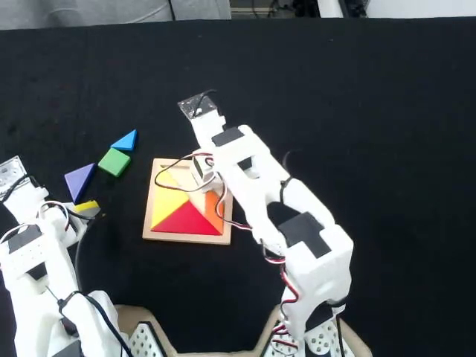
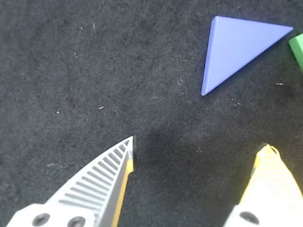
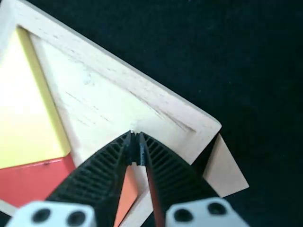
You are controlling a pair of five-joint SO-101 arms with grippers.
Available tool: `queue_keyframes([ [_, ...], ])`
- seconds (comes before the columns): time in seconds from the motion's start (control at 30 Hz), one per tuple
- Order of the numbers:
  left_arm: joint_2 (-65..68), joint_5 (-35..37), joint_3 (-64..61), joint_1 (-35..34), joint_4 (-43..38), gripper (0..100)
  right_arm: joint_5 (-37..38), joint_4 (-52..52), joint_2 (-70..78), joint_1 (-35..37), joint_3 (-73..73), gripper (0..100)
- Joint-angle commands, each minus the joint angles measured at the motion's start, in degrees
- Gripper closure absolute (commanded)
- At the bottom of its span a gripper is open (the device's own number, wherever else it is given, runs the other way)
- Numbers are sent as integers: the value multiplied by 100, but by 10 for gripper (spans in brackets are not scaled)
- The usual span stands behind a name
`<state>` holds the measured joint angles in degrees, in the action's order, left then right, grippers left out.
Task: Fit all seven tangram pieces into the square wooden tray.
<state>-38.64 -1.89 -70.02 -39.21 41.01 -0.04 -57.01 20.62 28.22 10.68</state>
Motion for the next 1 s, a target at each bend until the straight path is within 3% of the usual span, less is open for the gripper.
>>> queue_keyframes([
  [0.0, -79, -44, 40, 40, -97, 615, 35, -79, -75, 97, -268, 987],
  [0.67, -79, -44, 40, 40, -97, 615, 18, -290, -347, -176, -259, 988],
  [0.97, -79, -44, 40, 40, -97, 615, 158, 132, -1077, 387, 347, 988],
])
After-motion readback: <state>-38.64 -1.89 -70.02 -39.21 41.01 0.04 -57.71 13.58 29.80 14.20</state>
